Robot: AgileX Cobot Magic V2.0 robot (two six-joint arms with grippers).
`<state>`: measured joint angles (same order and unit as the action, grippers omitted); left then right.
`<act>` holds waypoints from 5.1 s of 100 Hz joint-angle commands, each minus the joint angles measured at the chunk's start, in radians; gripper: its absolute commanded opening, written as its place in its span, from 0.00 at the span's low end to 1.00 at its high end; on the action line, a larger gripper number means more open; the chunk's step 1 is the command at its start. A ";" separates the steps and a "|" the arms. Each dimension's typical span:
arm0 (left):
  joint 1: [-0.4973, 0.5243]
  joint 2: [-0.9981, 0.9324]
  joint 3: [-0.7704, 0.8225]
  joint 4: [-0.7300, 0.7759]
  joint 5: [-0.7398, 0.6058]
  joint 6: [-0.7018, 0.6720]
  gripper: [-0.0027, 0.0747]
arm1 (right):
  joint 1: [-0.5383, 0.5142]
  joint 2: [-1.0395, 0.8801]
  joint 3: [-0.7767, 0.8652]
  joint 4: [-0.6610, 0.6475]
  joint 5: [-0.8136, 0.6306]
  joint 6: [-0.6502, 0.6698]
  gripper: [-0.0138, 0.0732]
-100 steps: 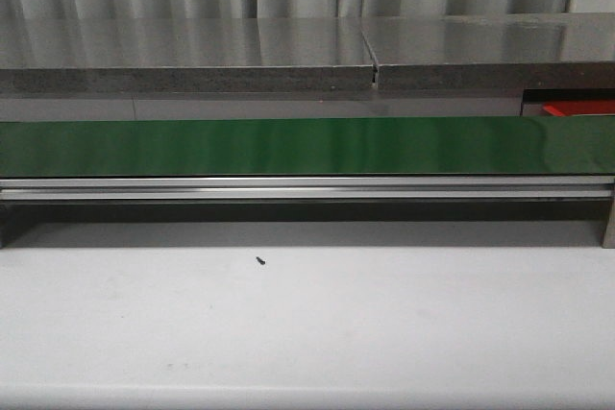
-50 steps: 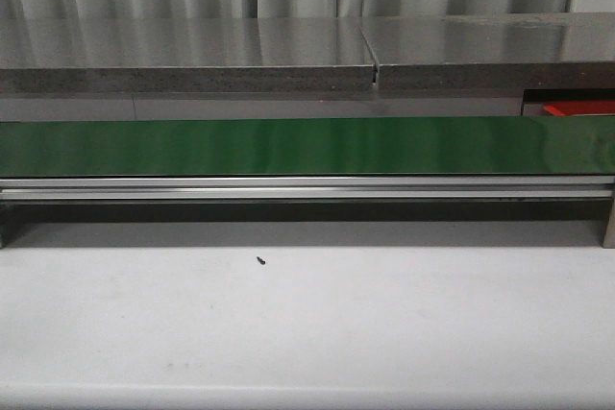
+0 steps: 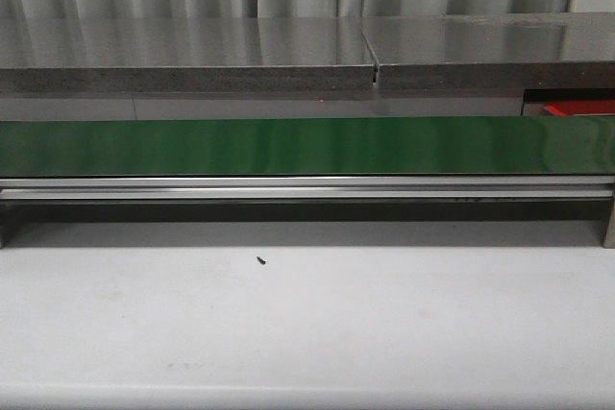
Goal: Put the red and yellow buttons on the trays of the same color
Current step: 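Move the left gripper over the red buttons on the table, then grasp a red button with the left gripper and lift it over the belt, then lower the red button onto the belt and open the left gripper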
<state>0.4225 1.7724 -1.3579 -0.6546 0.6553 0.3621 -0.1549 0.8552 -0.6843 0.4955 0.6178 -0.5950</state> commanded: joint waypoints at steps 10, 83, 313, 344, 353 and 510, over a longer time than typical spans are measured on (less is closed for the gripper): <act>0.001 0.038 -0.059 -0.032 -0.053 -0.033 0.79 | -0.001 -0.009 -0.026 0.020 -0.043 -0.009 0.08; 0.015 0.152 -0.062 -0.011 -0.215 -0.050 0.79 | -0.001 -0.009 -0.026 0.020 -0.043 -0.009 0.08; -0.057 -0.009 -0.219 0.011 0.009 -0.047 0.02 | -0.001 -0.009 -0.026 0.020 -0.043 -0.009 0.08; -0.144 -0.021 -0.087 0.009 -0.025 -0.046 0.02 | -0.001 -0.009 -0.026 0.020 -0.043 -0.009 0.08; -0.158 -0.021 -0.052 0.009 -0.051 -0.046 0.02 | -0.001 -0.009 -0.026 0.020 -0.043 -0.009 0.08; 0.164 0.137 -0.205 0.123 -0.054 -0.059 0.84 | -0.001 -0.009 -0.026 0.020 -0.043 -0.009 0.08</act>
<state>0.5852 1.9113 -1.5059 -0.5082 0.6281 0.3112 -0.1549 0.8552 -0.6843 0.4955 0.6196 -0.5950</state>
